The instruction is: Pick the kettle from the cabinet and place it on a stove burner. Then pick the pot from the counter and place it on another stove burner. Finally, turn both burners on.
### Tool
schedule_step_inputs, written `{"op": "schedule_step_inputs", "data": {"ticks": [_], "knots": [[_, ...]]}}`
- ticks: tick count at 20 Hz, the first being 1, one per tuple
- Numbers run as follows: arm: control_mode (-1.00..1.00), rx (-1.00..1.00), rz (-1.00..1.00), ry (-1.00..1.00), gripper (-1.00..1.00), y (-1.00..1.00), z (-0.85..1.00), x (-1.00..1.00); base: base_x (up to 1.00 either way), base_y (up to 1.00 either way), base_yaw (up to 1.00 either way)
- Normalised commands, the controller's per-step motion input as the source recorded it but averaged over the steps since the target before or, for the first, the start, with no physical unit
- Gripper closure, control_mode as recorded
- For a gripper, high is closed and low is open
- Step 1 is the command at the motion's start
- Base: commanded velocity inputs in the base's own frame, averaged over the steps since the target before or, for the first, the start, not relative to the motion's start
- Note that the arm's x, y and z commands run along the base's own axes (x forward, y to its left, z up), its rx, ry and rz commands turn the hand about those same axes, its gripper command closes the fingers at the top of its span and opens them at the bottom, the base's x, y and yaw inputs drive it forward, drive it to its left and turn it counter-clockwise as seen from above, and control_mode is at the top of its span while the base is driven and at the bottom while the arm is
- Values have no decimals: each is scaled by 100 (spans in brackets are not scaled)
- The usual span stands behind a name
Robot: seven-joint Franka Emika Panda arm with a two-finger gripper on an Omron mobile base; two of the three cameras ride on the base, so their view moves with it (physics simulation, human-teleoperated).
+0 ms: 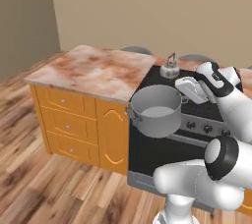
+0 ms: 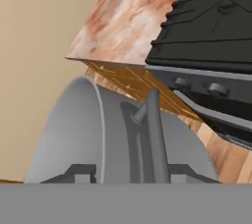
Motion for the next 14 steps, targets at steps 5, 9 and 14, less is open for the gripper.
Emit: {"op": "schedule_step_inputs", "data": {"ticks": [5, 9, 14], "knots": [[100, 0, 0, 0, 100, 0, 0, 0, -3, -1, -44], [100, 0, 0, 0, 100, 0, 0, 0, 0, 0, -44], [100, 0, 0, 0, 100, 0, 0, 0, 0, 0, -42]]}}
